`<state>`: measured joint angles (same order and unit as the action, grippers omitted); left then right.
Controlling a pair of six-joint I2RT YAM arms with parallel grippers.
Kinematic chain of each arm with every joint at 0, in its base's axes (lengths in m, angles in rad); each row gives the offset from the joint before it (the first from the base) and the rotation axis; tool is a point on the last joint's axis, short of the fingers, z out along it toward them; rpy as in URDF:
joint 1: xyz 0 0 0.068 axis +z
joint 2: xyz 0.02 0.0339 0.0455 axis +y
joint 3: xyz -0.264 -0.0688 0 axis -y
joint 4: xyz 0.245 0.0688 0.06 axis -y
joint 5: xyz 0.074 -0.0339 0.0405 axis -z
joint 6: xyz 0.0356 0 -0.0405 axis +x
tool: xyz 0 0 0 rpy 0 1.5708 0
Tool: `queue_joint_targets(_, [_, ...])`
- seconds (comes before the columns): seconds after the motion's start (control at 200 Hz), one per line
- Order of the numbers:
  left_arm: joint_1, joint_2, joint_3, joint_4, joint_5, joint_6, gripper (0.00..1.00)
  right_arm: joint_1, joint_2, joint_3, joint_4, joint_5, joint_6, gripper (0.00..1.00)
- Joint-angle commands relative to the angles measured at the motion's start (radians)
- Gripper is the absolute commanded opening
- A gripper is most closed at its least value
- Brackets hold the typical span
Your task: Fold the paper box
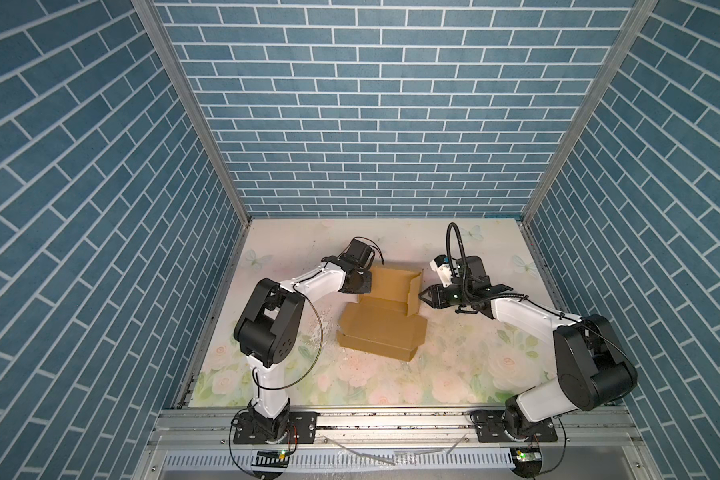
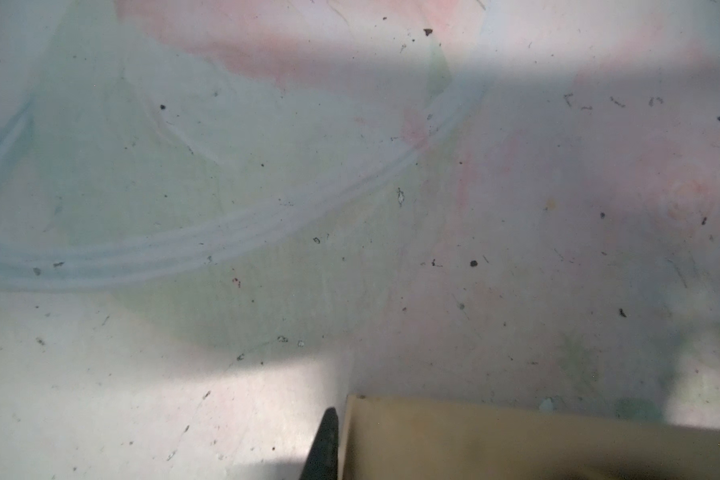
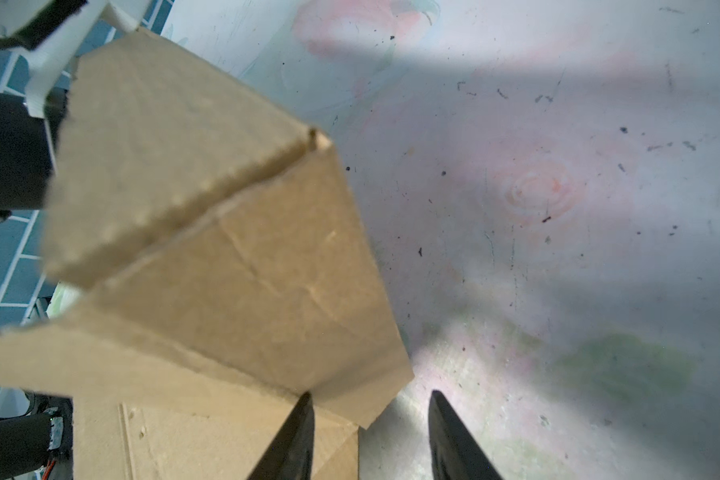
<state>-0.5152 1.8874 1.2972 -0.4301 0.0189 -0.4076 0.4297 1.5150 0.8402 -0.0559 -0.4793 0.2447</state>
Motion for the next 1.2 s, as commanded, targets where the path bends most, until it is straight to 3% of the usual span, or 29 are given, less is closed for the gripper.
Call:
queue_joint_targets(0.0, [-0.009, 0.022, 0.0, -0.05, 0.018, 0.025, 0.14, 0.014, -0.022, 0.056, 0.01, -0.067, -0.05, 0.45])
queue_joint_targets(0.645, [-0.009, 0.022, 0.002, -0.053, 0.02, 0.024, 0.14, 0.019, -0.058, 0.066, 0.0, -0.154, -0.059, 0.48])
queue_joint_targets(0.885, [-0.008, 0.013, -0.002, -0.061, 0.015, 0.027, 0.14, 0.02, -0.043, 0.074, -0.016, -0.084, -0.071, 0.46])
queue_joint_targets(1.065, [-0.009, 0.012, -0.007, -0.059, 0.016, 0.026, 0.14, 0.019, -0.049, 0.068, -0.015, 0.061, -0.054, 0.37])
queue_joint_targets(1.195, [-0.009, 0.014, -0.007, -0.06, 0.015, 0.027, 0.14, 0.02, -0.043, 0.065, -0.009, 0.152, -0.039, 0.36])
